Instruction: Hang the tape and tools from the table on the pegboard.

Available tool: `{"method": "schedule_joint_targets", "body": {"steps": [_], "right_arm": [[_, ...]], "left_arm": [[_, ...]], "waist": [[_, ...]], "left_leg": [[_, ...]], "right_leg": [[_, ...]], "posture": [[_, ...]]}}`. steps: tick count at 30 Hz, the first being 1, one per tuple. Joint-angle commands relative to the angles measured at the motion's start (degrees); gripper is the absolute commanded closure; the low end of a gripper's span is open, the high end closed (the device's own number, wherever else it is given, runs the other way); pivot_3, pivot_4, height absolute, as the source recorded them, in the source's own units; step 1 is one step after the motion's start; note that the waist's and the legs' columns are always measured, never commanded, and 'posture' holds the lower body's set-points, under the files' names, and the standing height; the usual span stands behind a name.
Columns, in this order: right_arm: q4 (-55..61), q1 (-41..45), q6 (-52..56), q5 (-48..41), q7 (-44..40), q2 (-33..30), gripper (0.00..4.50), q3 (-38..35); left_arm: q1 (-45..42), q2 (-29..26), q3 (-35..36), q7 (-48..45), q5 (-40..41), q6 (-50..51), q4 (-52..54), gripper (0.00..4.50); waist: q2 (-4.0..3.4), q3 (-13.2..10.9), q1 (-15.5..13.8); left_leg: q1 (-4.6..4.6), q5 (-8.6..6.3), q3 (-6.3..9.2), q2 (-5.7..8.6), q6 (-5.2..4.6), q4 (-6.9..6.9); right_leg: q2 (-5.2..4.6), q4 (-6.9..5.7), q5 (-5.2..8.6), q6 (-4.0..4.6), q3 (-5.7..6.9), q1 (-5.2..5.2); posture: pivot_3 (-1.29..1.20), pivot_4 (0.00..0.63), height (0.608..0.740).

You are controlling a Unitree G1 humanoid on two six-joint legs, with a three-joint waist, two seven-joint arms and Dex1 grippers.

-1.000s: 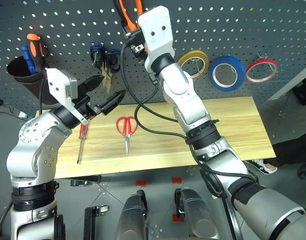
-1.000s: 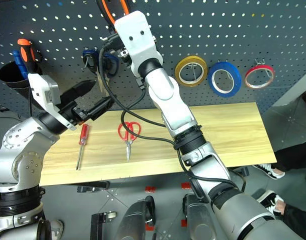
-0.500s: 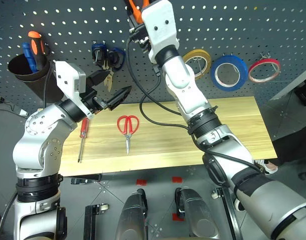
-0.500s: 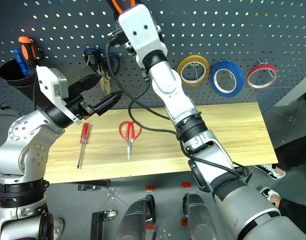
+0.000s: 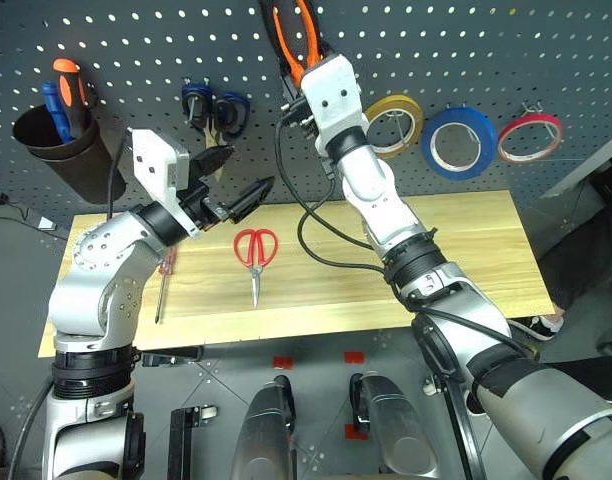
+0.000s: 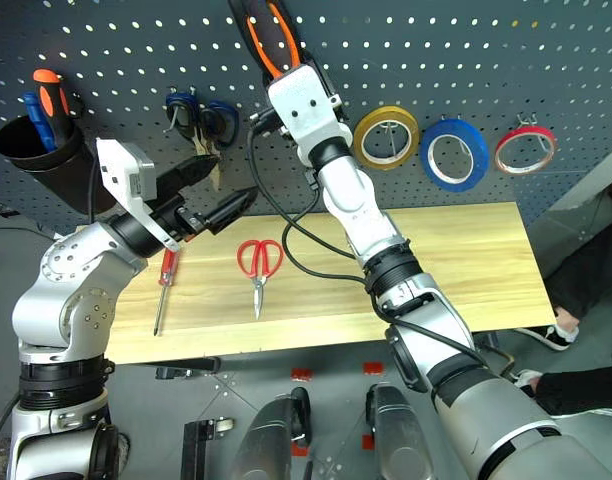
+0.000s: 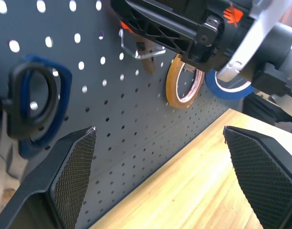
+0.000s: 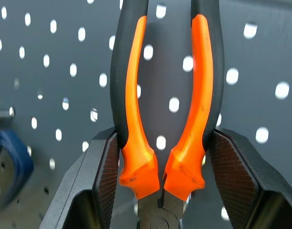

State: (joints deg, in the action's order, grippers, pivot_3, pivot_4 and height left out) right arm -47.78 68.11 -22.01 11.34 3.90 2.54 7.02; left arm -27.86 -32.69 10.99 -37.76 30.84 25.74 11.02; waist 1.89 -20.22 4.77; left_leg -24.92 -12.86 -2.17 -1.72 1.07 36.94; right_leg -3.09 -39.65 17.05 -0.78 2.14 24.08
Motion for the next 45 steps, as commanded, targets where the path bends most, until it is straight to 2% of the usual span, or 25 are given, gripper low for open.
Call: {"method": "schedule_joint_targets", "body": {"steps": [1, 9, 11, 15, 21, 25, 29, 32, 38, 45], "right_arm": [[2.6, -0.2, 1.0, -0.3, 0.2, 0.3, 1.98, -0.3], [8.3, -4.6, 9.8, -2.7, -3.0, 1.1, 1.98, -0.9], [10.8, -6.1, 11.5, -3.1, -3.8, 0.8, 1.23, -0.9], [15.8, -8.6, 16.9, -4.0, -6.6, 0.5, 0.02, -0.6], [29.3, -14.6, 28.8, -6.3, -12.5, -1.1, 0.02, -0.2], [43.7, -22.3, 41.3, -10.5, -19.7, -3.6, 0.02, 1.1], [60.9, -31.3, 55.9, -17.9, -29.3, -9.0, 0.02, 3.5], [69.5, -36.6, 64.0, -22.9, -34.2, -13.9, 0.02, 4.5], [77.4, -43.2, 71.6, -29.2, -40.4, -21.9, 0.02, 6.6], [79.6, -43.2, 76.1, -33.8, -40.8, -22.8, 0.02, 7.6]], "left_arm": [[0.2, 0.7, 0.2, 1.3, -0.9, -0.9, 0.7, 0.00], [1.4, 2.6, -0.4, 3.4, -3.6, -2.0, -0.5, 0.00], [1.6, 2.9, -0.4, 4.0, -4.3, -1.8, -0.9, 0.00], [2.4, 3.0, -1.0, 4.7, -6.2, -1.9, -2.0, 0.00], [3.2, 2.6, -3.2, 7.2, -7.5, 4.5, -2.4, 0.00], [5.1, 2.4, -5.8, 9.4, -9.1, 10.0, -0.3, 0.00], [8.4, 3.3, -7.4, 13.7, -10.1, 16.8, 3.5, 0.00], [9.7, 3.8, -9.6, 17.4, -12.7, 20.8, 5.6, 0.00], [13.8, 6.9, -9.7, 27.0, -17.2, 30.7, 7.9, 0.00], [15.1, 9.1, -8.7, 29.4, -18.8, 32.7, 4.8, 0.00]], "waist": [[0.01, 0.0, 0.0], [0.01, 0.0, 0.0], [0.01, 0.0, 0.0], [0.01, 0.0, 0.0], [0.00, 0.0, 0.1], [0.01, 0.0, 0.0], [0.01, 0.0, 0.0], [0.01, 0.0, 0.0], [0.01, -0.1, 0.3], [0.09, -0.4, 0.1]], "left_leg": [[0.00, 0.00, 0.00, 0.00, 0.00, 0.00], [0.02, 0.00, 0.01, 0.00, 0.00, 0.03], [0.02, 0.00, 0.02, 0.00, 0.00, 0.02], [0.01, 0.00, 0.01, 0.00, 0.00, 0.01], [0.00, -0.01, 0.01, 0.00, -0.01, -0.04], [0.01, -0.01, 0.03, 0.01, -0.02, -0.06], [-0.02, -0.03, 0.05, 0.01, -0.04, -0.07], [-0.02, -0.11, 0.10, 0.01, -0.17, -0.07], [0.04, -0.15, 0.14, 0.02, -0.25, -0.05], [0.04, -0.15, 0.18, 0.03, -0.25, -0.03]], "right_leg": [[0.00, 0.00, 0.00, 0.00, 0.00, 0.00], [0.00, -0.07, 0.00, 0.00, 0.00, -0.02], [0.00, -0.07, 0.00, 0.00, 0.00, -0.02], [-0.01, -0.03, 0.00, 0.00, -0.01, -0.01], [-0.01, 0.01, 0.00, 0.00, 0.00, -0.01], [0.00, 0.02, 0.00, 0.00, 0.00, -0.02], [-0.01, 0.08, 0.00, -0.01, 0.00, -0.03], [0.00, 0.09, 0.00, -0.01, 0.01, -0.04], [0.03, -0.01, 0.01, -0.02, 0.01, -0.06], [0.04, -0.01, 0.01, -0.03, 0.04, -0.06]], "posture": [[-0.12, 0.379, 0.740], [-0.13, 0.378, 0.740], [-0.13, 0.378, 0.740], [-0.15, 0.376, 0.740], [-0.16, 0.371, 0.740], [-0.15, 0.370, 0.740], [-0.16, 0.385, 0.740], [-0.16, 0.388, 0.740], [-0.18, 0.402, 0.740], [-0.18, 0.408, 0.740]]}}
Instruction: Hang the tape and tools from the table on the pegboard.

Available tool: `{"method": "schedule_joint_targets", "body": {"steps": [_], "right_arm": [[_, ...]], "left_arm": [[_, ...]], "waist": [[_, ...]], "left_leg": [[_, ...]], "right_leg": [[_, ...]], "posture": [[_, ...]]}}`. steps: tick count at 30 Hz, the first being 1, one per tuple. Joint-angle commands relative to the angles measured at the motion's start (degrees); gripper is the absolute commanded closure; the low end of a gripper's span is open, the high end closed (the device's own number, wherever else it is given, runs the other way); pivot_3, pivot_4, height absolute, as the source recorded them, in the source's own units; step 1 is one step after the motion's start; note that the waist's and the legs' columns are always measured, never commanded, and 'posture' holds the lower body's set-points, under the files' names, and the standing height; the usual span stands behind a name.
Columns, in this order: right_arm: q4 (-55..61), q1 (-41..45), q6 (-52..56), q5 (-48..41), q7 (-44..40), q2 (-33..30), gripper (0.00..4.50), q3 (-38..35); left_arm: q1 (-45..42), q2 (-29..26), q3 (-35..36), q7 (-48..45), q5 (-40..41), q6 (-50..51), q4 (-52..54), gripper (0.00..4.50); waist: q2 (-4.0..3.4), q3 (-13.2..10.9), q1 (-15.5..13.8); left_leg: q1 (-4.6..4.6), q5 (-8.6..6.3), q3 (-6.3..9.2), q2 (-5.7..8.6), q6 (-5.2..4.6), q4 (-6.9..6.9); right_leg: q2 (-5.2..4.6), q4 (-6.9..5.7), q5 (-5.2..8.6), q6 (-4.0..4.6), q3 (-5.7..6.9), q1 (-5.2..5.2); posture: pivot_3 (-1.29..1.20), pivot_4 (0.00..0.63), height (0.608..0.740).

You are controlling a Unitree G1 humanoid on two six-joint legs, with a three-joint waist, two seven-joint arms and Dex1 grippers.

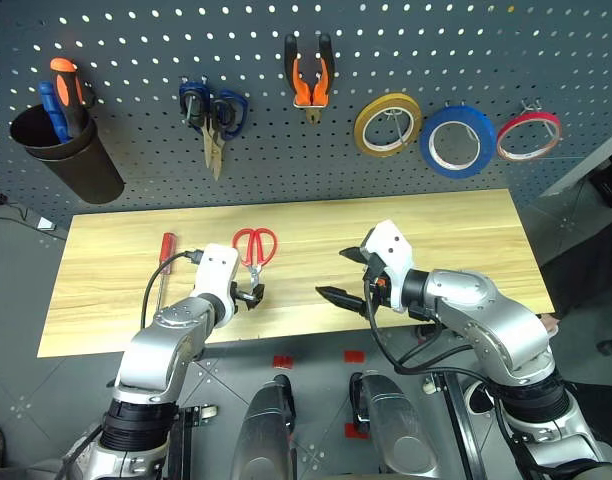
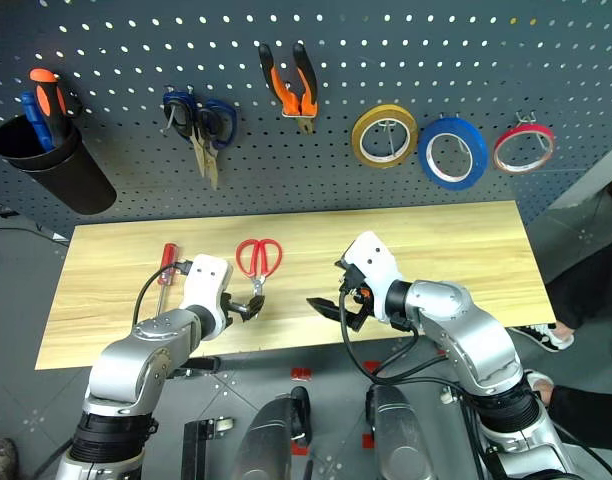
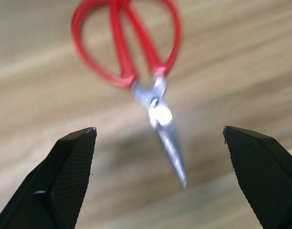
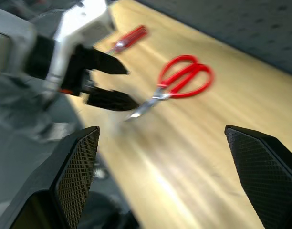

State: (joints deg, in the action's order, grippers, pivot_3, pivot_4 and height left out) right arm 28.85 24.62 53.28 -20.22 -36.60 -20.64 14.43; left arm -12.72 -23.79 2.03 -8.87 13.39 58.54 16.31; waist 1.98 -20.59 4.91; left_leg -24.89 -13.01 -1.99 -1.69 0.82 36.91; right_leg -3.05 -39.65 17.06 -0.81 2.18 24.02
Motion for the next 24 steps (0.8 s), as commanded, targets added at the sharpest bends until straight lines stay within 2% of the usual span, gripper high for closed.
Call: {"method": "schedule_joint_targets", "body": {"steps": [1, 17, 24], "right_arm": [[3.0, 0.4, 1.0, -2.5, -0.1, 0.4, 0.02, 0.2], [1.5, 0.4, 1.2, -6.7, -0.5, -1.1, 0.02, -1.8], [0.5, 0.7, 1.1, -7.9, -0.9, -2.5, 0.02, -2.4]], "left_arm": [[-0.5, 0.2, 0.0, 0.6, -1.7, -0.6, -1.4, 0.00], [-8.6, 6.2, -2.7, 2.9, -7.3, -6.9, -16.5, 0.00], [-9.7, 9.1, -0.2, 4.5, -7.3, -6.4, -20.7, 0.00]], "waist": [[0.00, 0.0, 0.0], [0.33, -0.6, -0.1], [0.33, -0.6, -0.1]], "left_leg": [[0.00, 0.00, -0.01, 0.02, 0.00, 0.00], [-0.01, 0.00, -0.01, 0.03, 0.00, -0.01], [0.00, 0.00, -0.01, 0.03, 0.00, -0.01]], "right_leg": [[-0.01, 0.02, 0.00, 0.00, -0.01, -0.01], [-0.02, 0.11, -0.01, -0.01, 0.04, -0.03], [-0.03, 0.12, -0.01, -0.02, 0.04, -0.07]], "posture": [[-0.18, 0.408, 0.740], [-0.18, 0.409, 0.740], [-0.19, 0.410, 0.740]]}}
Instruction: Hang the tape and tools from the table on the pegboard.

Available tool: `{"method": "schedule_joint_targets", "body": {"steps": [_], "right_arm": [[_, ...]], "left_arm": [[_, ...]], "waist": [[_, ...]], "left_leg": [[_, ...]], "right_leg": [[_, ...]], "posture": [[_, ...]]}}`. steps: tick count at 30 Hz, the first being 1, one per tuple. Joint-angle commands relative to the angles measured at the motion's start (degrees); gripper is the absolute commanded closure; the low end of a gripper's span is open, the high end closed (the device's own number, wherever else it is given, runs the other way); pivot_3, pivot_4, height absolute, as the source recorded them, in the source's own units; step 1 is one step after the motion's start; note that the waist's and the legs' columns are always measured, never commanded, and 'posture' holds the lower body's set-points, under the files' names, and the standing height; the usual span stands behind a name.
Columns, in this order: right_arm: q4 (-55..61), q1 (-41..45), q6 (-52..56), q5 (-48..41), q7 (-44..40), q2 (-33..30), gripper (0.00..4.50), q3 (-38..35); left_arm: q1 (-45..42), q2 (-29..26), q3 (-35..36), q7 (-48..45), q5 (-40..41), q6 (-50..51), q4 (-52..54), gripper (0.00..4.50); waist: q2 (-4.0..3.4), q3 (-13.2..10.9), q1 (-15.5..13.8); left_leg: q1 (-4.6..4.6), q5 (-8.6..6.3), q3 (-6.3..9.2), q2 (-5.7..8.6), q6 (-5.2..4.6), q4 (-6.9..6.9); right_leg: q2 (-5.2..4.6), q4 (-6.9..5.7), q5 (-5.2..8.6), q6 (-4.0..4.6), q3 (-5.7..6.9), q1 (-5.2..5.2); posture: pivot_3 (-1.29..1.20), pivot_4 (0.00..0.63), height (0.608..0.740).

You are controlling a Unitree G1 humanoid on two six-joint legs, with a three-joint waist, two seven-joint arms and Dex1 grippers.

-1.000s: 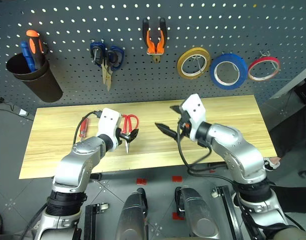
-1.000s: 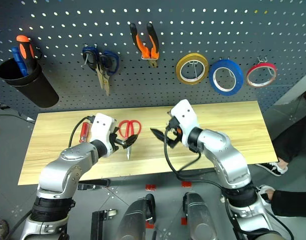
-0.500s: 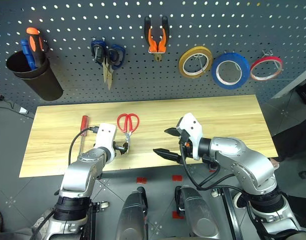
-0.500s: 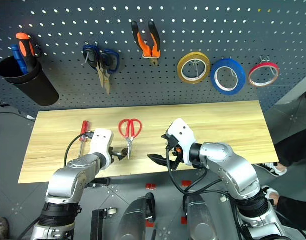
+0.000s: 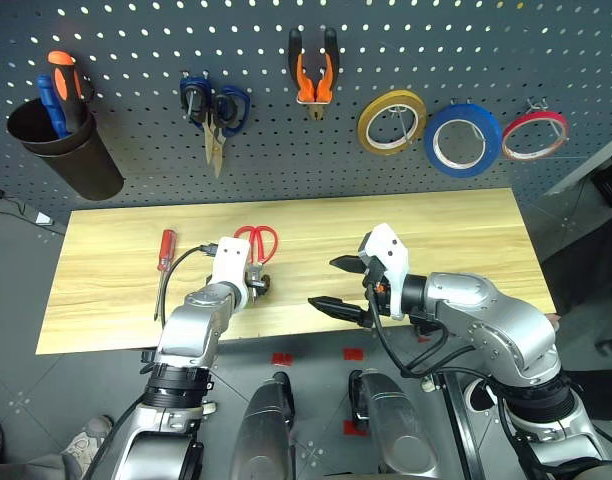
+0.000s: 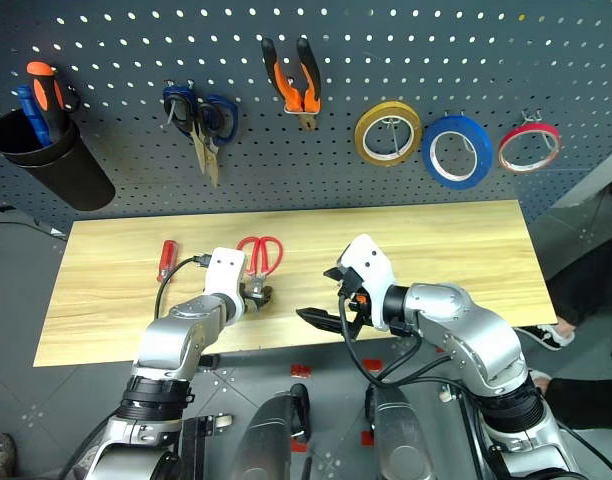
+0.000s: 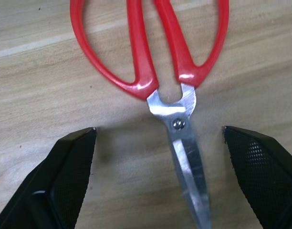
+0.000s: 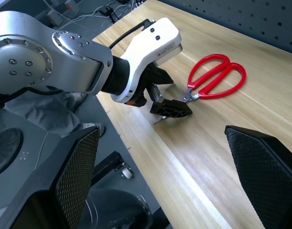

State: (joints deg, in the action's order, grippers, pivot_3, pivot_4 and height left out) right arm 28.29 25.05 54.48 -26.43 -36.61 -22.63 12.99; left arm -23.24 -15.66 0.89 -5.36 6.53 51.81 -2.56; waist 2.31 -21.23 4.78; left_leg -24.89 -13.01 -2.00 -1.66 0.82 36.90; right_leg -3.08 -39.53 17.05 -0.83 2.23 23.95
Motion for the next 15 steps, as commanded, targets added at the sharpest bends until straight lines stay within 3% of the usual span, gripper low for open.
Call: {"method": "schedule_joint_targets", "body": {"steps": [1, 3, 10, 11, 12, 15], "right_arm": [[1.0, 0.4, -0.1, -1.8, -0.9, -0.6, 0.02, -1.0], [1.0, 0.5, 0.1, -2.2, -1.0, -0.9, 0.02, -1.3], [1.4, 0.6, 1.1, -3.9, -0.8, -1.8, 0.00, -2.1], [1.5, 0.7, 1.3, -3.9, -0.7, -1.9, 0.00, -2.3], [1.5, 0.8, 1.5, -3.9, -0.6, -2.0, 0.00, -2.4], [1.5, 0.8, 1.5, -3.8, -0.4, -2.2, 0.00, -2.4]], "left_arm": [[0.8, 1.2, 1.3, 1.1, -0.4, 0.4, -2.3, 0.00], [0.8, 1.8, 2.0, 1.1, -0.3, 0.7, -2.8, 0.00], [0.9, 2.3, 2.5, 0.9, -0.5, 0.6, -3.8, 1.99], [1.0, 1.9, 2.3, 0.5, -0.5, 0.3, -3.8, 1.99], [1.1, 1.6, 2.1, 0.1, -0.6, 0.0, -3.7, 2.40], [1.8, -0.5, 0.3, -2.7, -1.1, -2.4, -2.0, 3.05]], "waist": [[0.00, 0.0, 0.0], [0.00, 0.0, 0.0], [0.00, 0.0, 0.0], [0.00, 0.0, 0.0], [0.00, 0.0, 0.0], [0.00, 0.0, 0.1]], "left_leg": [[0.00, 0.00, 0.01, 0.00, 0.00, 0.00], [0.02, 0.00, 0.02, 0.00, 0.00, 0.02], [0.13, 0.00, 0.05, 0.00, 0.00, 0.03], [0.13, 0.00, 0.05, 0.00, 0.00, 0.03], [0.13, 0.00, 0.05, 0.00, 0.01, 0.03], [0.14, 0.01, 0.06, 0.00, 0.01, 0.03]], "right_leg": [[0.00, 0.00, 0.00, 0.00, 0.01, -0.01], [0.00, -0.01, 0.00, 0.00, 0.02, -0.04], [0.00, 0.03, -0.01, -0.03, 0.05, -0.20], [0.00, 0.03, -0.01, -0.03, 0.05, -0.20], [0.00, 0.03, -0.01, -0.03, 0.05, -0.20], [0.00, 0.03, -0.01, -0.04, 0.05, -0.21]], "posture": [[-0.20, 0.411, 0.740], [-0.20, 0.411, 0.740], [-0.20, 0.410, 0.740], [-0.20, 0.410, 0.740], [-0.20, 0.410, 0.740], [-0.21, 0.406, 0.740]]}}
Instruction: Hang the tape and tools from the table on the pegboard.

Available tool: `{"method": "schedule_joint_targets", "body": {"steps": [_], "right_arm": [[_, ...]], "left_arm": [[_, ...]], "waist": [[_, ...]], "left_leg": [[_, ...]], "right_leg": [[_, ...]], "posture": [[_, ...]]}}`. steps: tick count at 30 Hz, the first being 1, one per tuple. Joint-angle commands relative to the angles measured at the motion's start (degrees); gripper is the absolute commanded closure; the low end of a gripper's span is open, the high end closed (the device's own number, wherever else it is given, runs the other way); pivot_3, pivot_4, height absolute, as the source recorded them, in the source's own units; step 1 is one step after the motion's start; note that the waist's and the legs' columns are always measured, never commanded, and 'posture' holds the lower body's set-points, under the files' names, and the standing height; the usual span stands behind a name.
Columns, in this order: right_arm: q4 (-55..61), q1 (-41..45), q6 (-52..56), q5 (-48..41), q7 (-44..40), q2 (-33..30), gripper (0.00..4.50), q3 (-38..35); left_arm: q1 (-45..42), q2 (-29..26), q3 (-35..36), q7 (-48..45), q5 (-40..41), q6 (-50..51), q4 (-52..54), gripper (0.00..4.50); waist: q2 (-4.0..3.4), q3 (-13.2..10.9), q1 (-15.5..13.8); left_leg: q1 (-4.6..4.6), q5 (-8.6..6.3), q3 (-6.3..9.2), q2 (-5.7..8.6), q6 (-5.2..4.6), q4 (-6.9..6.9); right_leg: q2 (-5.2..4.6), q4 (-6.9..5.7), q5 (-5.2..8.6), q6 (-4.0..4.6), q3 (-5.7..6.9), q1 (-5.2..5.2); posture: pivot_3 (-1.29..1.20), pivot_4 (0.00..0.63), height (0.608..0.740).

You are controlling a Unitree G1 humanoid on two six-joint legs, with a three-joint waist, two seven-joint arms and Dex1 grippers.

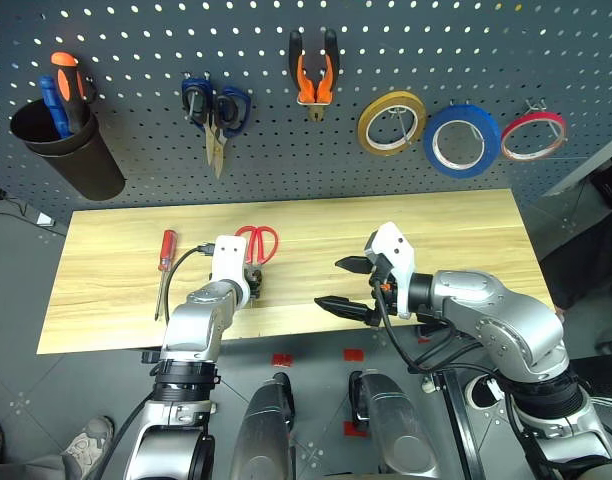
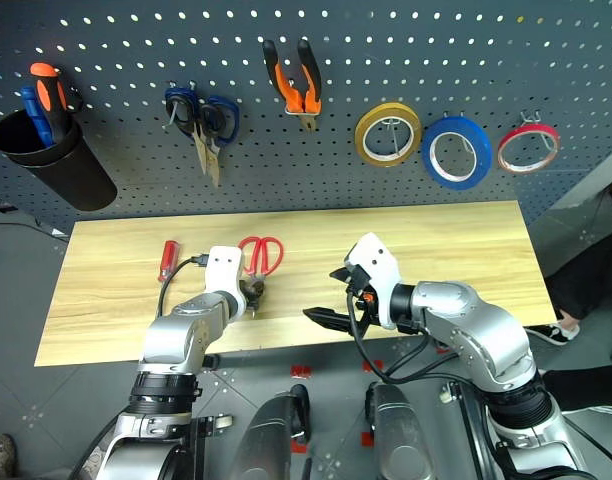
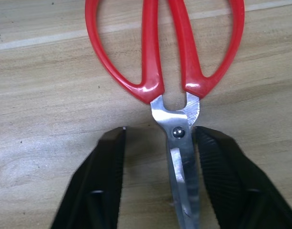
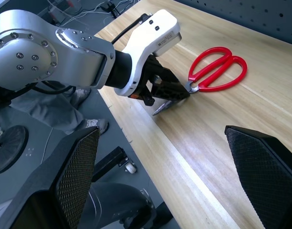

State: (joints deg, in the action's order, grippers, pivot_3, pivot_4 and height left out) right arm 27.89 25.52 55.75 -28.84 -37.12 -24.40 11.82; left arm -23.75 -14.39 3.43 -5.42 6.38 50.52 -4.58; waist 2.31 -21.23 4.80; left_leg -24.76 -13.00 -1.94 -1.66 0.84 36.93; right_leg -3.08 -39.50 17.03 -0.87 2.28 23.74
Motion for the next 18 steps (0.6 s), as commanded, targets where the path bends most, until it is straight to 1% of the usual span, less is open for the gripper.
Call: {"method": "schedule_joint_targets", "body": {"steps": [1, 3, 4, 7, 11, 14, 18], "right_arm": [[2.0, 0.3, 0.2, -1.4, 0.2, -0.5, 0.00, -1.3], [2.4, 0.2, 0.0, -1.1, 0.3, -1.0, 0.00, -1.4], [2.6, 0.1, -0.1, -1.1, 0.4, -1.2, 0.00, -1.5], [2.8, 0.1, -0.3, -1.2, 0.7, -1.5, 0.00, -1.9], [3.2, 0.4, -1.5, -0.6, 1.4, -1.6, 0.00, -2.2], [3.9, 0.8, -3.6, 1.0, 2.2, -1.8, 0.00, -2.4], [6.3, 1.6, -8.5, 2.5, 4.7, -0.4, 0.00, -3.9]], "left_arm": [[2.8, -2.8, -3.2, -3.8, -1.2, -2.4, 1.1, 3.36], [4.1, -4.7, -4.1, -6.9, -0.6, -4.7, 5.4, 4.00], [4.8, -6.1, -5.0, -8.3, -0.8, -6.1, 7.8, 4.21], [6.5, -9.1, -6.6, -11.2, -1.4, -9.0, 12.8, 4.22], [8.1, -11.7, -6.1, -13.0, -2.1, -14.1, 18.3, 4.22], [9.0, -12.0, -4.3, -13.1, -2.0, -19.7, 21.7, 4.22], [11.5, -12.4, -3.1, -13.1, -2.9, -27.0, 26.7, 4.22]], "waist": [[0.00, 0.0, 0.1], [-0.01, 0.0, 0.2], [-0.01, 0.0, 0.2], [-0.02, 0.0, 0.1], [-0.02, 0.0, 0.0], [-0.02, 0.0, 0.0], [-0.02, 0.0, 0.2]], "left_leg": [[0.00, 0.00, 0.00, 0.00, 0.01, -0.01], [0.00, 0.05, -0.01, -0.01, 0.10, -0.03], [-0.01, 0.06, -0.01, -0.02, 0.12, -0.04], [-0.05, 0.09, 0.00, -0.02, 0.18, -0.08], [-0.10, 0.09, 0.03, -0.02, 0.18, -0.10], [-0.12, 0.09, 0.03, -0.02, 0.17, -0.12], [-0.15, 0.08, 0.01, -0.02, 0.17, -0.15]], "right_leg": [[0.00, 0.01, 0.00, 0.00, 0.00, 0.00], [0.00, 0.04, 0.00, 0.00, 0.00, 0.01], [0.00, 0.07, 0.00, 0.00, 0.00, 0.01], [-0.01, 0.16, 0.00, 0.01, 0.01, 0.03], [-0.02, 0.30, -0.02, -0.01, 0.05, 0.00], [-0.02, 0.42, -0.05, -0.05, 0.05, -0.02], [-0.03, 0.47, -0.05, -0.06, 0.06, -0.02]], "posture": [[-0.22, 0.401, 0.740], [-0.22, 0.395, 0.740], [-0.23, 0.390, 0.740], [-0.22, 0.378, 0.740], [-0.22, 0.366, 0.740], [-0.21, 0.355, 0.740], [-0.20, 0.347, 0.740]]}}
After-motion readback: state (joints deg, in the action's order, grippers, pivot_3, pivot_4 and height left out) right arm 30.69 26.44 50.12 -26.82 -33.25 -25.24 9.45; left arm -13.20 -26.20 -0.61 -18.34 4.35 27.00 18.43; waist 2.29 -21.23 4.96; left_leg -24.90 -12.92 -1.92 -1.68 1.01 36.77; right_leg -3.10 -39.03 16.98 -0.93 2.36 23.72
